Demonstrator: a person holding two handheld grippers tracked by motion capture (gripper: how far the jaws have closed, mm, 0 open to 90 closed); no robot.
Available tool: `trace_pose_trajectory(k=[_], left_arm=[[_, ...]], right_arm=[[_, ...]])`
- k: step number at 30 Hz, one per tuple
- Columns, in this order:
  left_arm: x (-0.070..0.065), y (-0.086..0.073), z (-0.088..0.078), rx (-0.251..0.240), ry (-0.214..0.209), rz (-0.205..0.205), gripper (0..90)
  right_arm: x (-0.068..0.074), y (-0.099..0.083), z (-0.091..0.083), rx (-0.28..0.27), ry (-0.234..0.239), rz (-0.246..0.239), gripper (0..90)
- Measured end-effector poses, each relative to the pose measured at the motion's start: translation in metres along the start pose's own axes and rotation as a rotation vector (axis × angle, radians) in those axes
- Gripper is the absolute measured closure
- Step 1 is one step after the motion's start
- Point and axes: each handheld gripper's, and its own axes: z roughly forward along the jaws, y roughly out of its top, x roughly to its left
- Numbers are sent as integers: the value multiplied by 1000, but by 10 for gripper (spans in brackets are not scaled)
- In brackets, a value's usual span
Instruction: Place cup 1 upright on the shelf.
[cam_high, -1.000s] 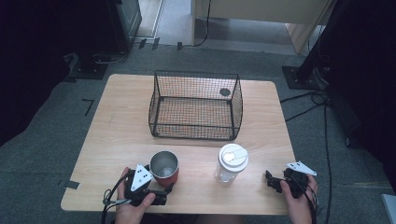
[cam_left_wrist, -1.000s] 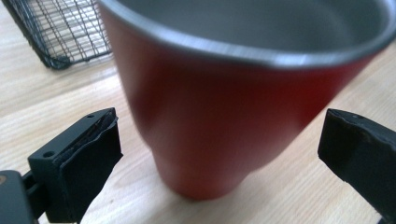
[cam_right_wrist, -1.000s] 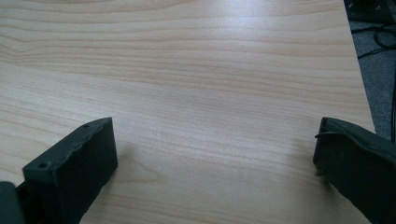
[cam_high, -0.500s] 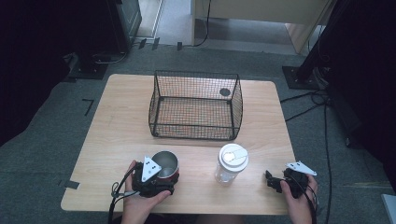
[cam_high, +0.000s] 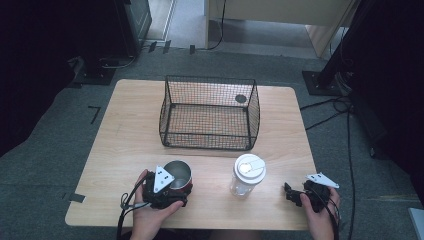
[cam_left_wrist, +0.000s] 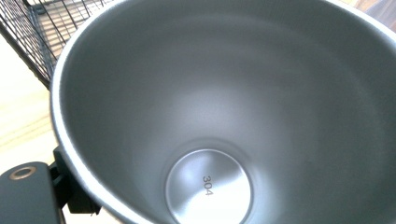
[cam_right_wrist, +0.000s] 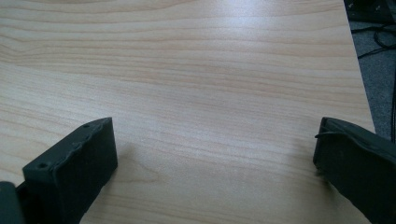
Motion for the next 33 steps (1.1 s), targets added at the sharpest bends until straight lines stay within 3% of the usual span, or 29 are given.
trace_pose_trajectory(k=[6, 20, 33], left_arm=[[0, 10, -4, -32, -6, -4, 79], [2, 38, -4, -85, -10, 30, 79], [12, 67, 1, -148, 2, 29, 79]], right_arm=[[0, 0, 0, -1, 0, -1, 0], [0, 0, 0, 0, 0, 0, 0], [0, 0, 0, 0, 0, 0, 0]])
